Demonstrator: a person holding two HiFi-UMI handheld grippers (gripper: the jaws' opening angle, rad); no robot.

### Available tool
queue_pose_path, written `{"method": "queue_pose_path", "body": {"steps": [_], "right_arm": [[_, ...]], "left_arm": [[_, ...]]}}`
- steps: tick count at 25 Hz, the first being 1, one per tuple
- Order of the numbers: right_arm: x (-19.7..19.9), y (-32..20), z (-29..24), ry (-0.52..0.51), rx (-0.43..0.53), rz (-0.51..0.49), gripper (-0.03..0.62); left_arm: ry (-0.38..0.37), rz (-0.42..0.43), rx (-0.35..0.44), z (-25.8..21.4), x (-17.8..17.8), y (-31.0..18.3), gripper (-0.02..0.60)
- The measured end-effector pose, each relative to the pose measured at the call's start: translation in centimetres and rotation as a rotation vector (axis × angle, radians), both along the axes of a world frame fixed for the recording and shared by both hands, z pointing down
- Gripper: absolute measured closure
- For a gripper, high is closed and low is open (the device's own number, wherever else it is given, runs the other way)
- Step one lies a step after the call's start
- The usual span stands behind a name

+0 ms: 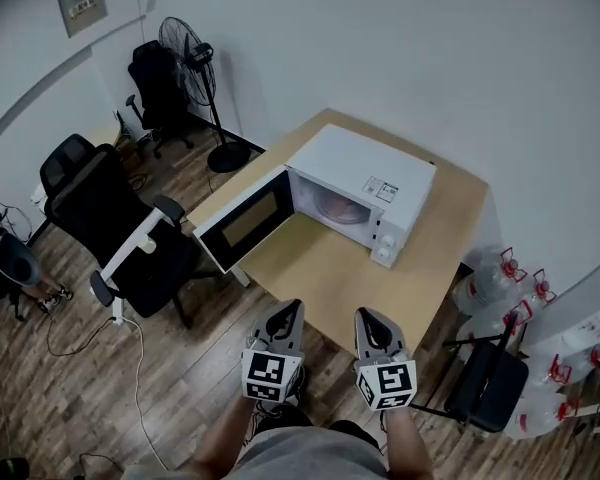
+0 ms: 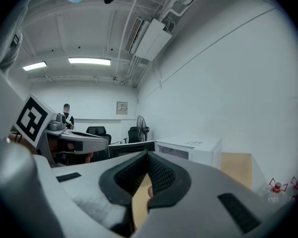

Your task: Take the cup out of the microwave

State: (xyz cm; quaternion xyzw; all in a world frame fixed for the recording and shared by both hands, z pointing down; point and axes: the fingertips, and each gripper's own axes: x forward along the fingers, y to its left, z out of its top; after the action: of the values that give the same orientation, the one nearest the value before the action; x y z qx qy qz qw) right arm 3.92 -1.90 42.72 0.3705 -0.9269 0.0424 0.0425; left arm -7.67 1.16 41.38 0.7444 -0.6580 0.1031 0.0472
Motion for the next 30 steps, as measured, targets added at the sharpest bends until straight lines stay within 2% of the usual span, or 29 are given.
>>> {"method": "queue_pose_path", "body": {"steps": [6, 13, 30], "right_arm": [[-3.7, -5.2, 0.2, 0.005, -0.017, 0.1, 0.577], [-6.3, -10.0, 1.4, 0.014, -0.044, 0.201, 0.577], [-9.1, -19.3, 6.4, 0.03, -0.103, 0.368, 0.577]], "left_arm": [[0.002, 0.094, 0.0, 0.1, -4.0, -6.4, 0.558], [0.008, 0.182, -0.007, 1.1, -6.8, -12.4, 0.558], [0.03, 0.33, -0.055, 6.1, -9.2, -23.8, 0.558]]}}
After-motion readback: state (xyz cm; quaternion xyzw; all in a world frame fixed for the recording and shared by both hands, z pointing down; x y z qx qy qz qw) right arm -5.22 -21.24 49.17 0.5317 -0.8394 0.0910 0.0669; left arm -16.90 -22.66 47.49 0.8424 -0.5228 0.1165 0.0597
